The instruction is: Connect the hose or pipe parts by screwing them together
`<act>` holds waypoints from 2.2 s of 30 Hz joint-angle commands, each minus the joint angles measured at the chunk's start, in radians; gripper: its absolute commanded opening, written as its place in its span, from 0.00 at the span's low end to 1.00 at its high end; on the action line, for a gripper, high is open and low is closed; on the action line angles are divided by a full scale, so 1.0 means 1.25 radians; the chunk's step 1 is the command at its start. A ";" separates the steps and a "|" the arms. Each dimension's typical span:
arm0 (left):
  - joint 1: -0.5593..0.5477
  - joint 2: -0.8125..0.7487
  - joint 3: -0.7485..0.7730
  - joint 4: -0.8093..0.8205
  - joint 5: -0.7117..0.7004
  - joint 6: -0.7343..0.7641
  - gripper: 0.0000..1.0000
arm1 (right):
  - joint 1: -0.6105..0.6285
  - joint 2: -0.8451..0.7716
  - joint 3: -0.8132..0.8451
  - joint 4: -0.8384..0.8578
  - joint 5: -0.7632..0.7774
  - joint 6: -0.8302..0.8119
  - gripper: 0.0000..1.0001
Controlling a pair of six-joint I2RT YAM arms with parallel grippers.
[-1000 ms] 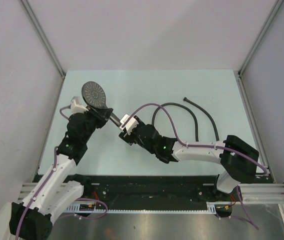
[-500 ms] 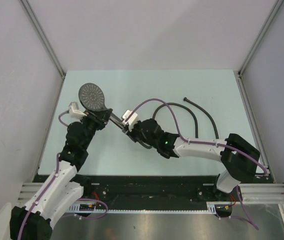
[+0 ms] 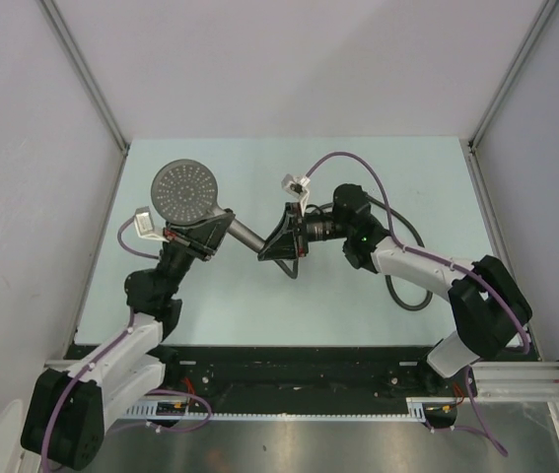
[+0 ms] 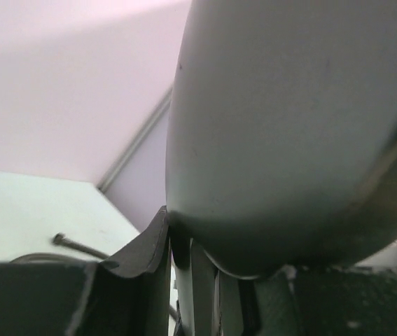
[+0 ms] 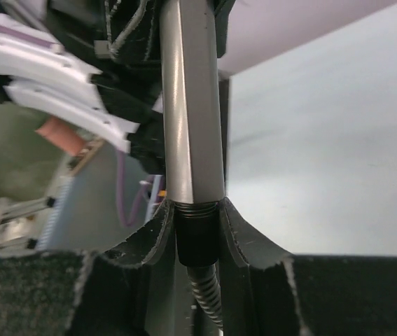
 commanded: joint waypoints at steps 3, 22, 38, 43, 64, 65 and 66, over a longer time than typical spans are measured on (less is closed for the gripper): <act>-0.004 0.053 0.026 0.128 0.155 0.035 0.00 | -0.028 -0.022 0.049 0.310 -0.233 0.282 0.00; -0.005 -0.111 0.170 -0.536 -0.215 0.133 0.00 | 0.182 -0.171 0.056 -0.389 0.647 -0.390 0.71; -0.008 -0.149 0.268 -0.821 -0.319 0.059 0.00 | 0.432 0.042 0.060 -0.131 1.207 -0.568 0.66; -0.008 -0.153 0.265 -0.844 -0.323 0.026 0.00 | 0.439 0.078 0.089 -0.088 1.236 -0.590 0.60; -0.008 -0.161 0.279 -0.864 -0.334 0.009 0.00 | 0.416 0.106 0.123 -0.166 1.191 -0.522 0.41; -0.008 -0.159 0.281 -0.864 -0.333 0.007 0.00 | 0.415 0.103 0.125 -0.166 1.190 -0.520 0.35; -0.008 -0.158 0.281 -0.864 -0.331 0.007 0.00 | 0.413 0.101 0.125 -0.165 1.182 -0.519 0.28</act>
